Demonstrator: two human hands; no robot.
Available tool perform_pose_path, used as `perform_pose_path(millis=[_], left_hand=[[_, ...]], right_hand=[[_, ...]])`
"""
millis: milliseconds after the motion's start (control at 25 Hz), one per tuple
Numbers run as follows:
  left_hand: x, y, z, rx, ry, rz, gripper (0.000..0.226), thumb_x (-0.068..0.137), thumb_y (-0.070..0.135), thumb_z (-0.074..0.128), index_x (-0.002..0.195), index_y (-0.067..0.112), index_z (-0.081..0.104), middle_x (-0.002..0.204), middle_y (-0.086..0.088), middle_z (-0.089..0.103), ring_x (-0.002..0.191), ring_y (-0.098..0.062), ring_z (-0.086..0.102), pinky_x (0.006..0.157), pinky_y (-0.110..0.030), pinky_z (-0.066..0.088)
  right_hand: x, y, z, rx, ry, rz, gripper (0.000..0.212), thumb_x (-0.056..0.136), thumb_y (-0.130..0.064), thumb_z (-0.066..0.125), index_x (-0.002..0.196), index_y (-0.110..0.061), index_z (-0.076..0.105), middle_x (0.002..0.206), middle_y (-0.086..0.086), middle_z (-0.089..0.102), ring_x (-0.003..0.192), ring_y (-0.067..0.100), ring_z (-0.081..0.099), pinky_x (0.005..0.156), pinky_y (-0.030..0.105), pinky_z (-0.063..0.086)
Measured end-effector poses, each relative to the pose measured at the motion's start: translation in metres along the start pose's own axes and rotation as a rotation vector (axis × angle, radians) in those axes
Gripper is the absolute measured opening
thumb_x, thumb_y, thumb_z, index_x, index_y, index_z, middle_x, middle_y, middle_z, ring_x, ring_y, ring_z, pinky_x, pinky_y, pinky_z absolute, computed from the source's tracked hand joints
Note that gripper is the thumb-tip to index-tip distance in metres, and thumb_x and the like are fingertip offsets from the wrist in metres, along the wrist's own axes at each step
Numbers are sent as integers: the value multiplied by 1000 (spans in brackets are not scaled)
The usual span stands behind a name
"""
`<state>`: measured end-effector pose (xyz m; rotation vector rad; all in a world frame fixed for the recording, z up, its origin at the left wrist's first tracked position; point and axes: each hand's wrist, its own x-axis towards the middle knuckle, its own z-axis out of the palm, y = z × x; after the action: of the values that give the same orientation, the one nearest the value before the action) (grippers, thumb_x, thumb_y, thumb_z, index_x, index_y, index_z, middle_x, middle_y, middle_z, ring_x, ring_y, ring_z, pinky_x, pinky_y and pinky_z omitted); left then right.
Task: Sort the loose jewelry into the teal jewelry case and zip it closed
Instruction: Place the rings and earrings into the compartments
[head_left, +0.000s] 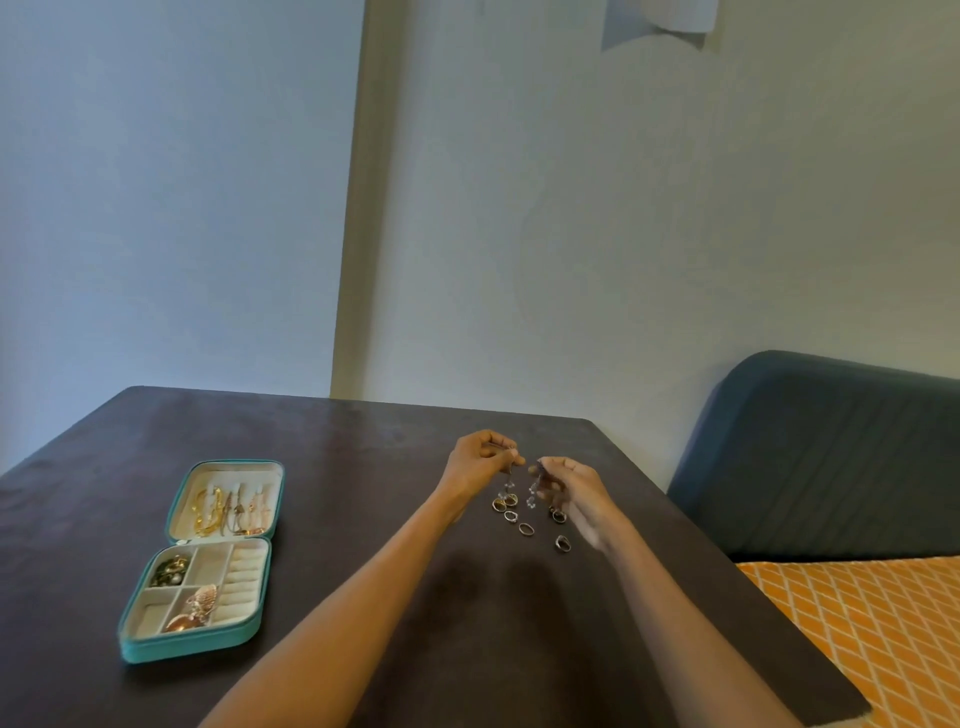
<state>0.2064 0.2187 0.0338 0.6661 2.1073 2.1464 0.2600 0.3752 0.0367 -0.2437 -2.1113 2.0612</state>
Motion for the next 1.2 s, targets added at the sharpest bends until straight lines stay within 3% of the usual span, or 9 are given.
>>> perform_pose_path(millis=[160, 440, 920, 1040, 1200], left_hand=[[-5, 7, -5, 61, -16, 11, 13, 89, 9, 62, 100, 8, 68, 82, -3, 70, 74, -10, 64, 70, -17, 50], [-22, 29, -26, 19, -19, 74, 17, 88, 11, 64, 104, 8, 69, 88, -6, 71, 79, -14, 66, 78, -25, 56], [-49, 49, -55, -38, 73, 86, 8, 89, 12, 62, 91, 12, 70, 78, -1, 70, 64, -1, 65, 62, -13, 50], [-50, 55, -59, -52, 72, 76, 10, 90, 13, 61, 88, 11, 70, 77, -3, 70, 66, -6, 64, 66, -17, 54], [-49, 62, -65, -67, 137, 65, 11, 89, 13, 61, 92, 8, 70, 78, -5, 70, 68, -9, 66, 67, -17, 55]], right_hand=[[-5, -16, 15, 63, -104, -3, 14, 93, -15, 57, 98, -4, 64, 85, 6, 65, 75, 15, 57, 71, 27, 49], [-19, -34, 48, 220, -122, -51, 15, 94, -20, 55, 95, -10, 65, 78, 1, 63, 73, 13, 57, 70, 26, 48], [-36, -48, 99, 265, 2, -86, 9, 91, -18, 61, 87, -11, 64, 65, 0, 58, 59, 9, 54, 57, 21, 48], [-37, -47, 106, 240, 67, -147, 10, 91, -20, 62, 91, -11, 65, 71, 2, 61, 65, 12, 57, 62, 23, 49], [-41, -52, 110, 126, 33, -247, 18, 90, -23, 64, 105, -15, 68, 94, 4, 72, 85, 17, 69, 74, 26, 56]])
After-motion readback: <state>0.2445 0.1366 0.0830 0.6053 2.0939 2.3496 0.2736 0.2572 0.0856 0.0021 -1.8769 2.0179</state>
